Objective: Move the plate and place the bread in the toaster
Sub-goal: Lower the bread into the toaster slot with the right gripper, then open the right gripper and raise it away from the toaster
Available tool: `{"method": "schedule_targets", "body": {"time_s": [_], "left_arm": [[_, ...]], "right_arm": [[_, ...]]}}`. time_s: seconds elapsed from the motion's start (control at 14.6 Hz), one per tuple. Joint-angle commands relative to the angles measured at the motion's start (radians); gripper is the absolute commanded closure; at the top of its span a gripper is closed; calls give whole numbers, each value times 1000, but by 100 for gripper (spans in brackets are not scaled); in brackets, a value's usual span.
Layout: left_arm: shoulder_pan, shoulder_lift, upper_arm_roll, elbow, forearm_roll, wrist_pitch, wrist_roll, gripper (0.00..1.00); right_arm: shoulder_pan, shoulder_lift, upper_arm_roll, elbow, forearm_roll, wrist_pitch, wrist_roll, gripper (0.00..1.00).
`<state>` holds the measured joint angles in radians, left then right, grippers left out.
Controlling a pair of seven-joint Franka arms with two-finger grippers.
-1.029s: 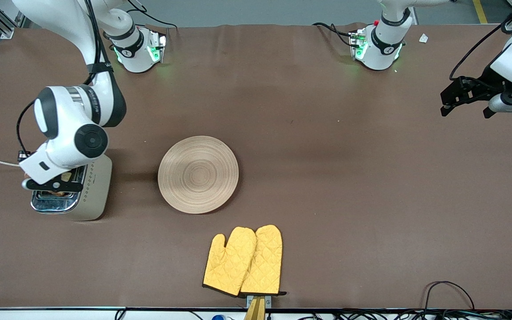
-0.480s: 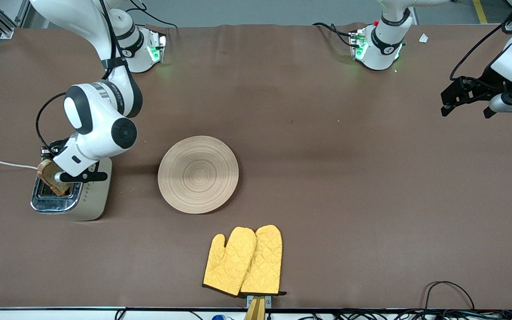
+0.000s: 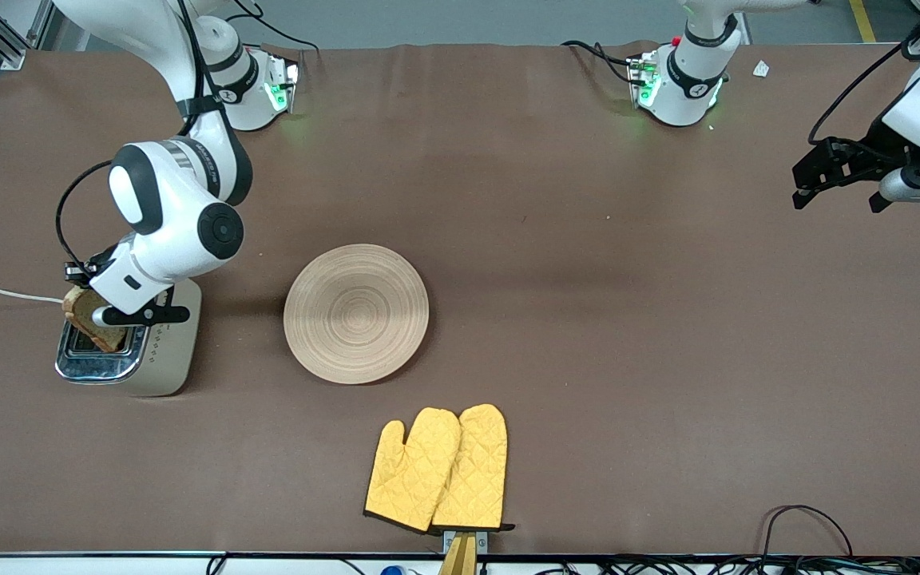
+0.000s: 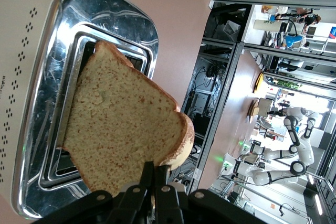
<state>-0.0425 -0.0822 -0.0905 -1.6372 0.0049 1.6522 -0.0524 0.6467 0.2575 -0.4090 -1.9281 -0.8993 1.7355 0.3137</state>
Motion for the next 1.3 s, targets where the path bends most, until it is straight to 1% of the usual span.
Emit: {"method": "schedule_targets", "body": {"time_s": [0.0, 0.48, 0.62, 0.69, 0.75, 0.82, 0.89, 0.96, 1.03, 1.1, 1.24], "left_arm": [[6, 10, 2, 19, -14, -2, 11, 0], [12, 12, 3, 19, -14, -2, 13, 0], [13, 12, 3, 19, -14, -2, 13, 0], [13, 12, 3, 19, -14, -2, 13, 0], [13, 12, 3, 19, -16, -2, 13, 0], [13, 12, 3, 19, -14, -2, 13, 0], [13, 12, 3, 19, -14, -2, 13, 0], [13, 12, 3, 19, -14, -2, 13, 0], [13, 12, 3, 19, -14, -2, 11, 0], [13, 12, 3, 19, -14, -2, 13, 0], [13, 12, 3, 19, -14, -2, 13, 0]], "right_arm": [[5, -58, 7, -29, -21, -7, -54, 100], [4, -57, 7, -29, -23, 10, -64, 100], [-10, -52, 3, -29, -23, 68, -64, 99], [-27, -46, 1, -29, -23, 102, -64, 95], [-48, -38, 2, -17, -20, 116, -58, 80], [-71, -26, 4, 12, -6, 119, -56, 45], [-94, -18, 6, 26, 11, 125, -58, 16], [-111, -18, 6, 38, 63, 151, -62, 0], [-122, -18, 4, 50, 116, 168, -67, 0], [-131, -17, 4, 73, 146, 168, -65, 0], [-128, -15, 4, 118, 177, 157, -67, 0]]}}
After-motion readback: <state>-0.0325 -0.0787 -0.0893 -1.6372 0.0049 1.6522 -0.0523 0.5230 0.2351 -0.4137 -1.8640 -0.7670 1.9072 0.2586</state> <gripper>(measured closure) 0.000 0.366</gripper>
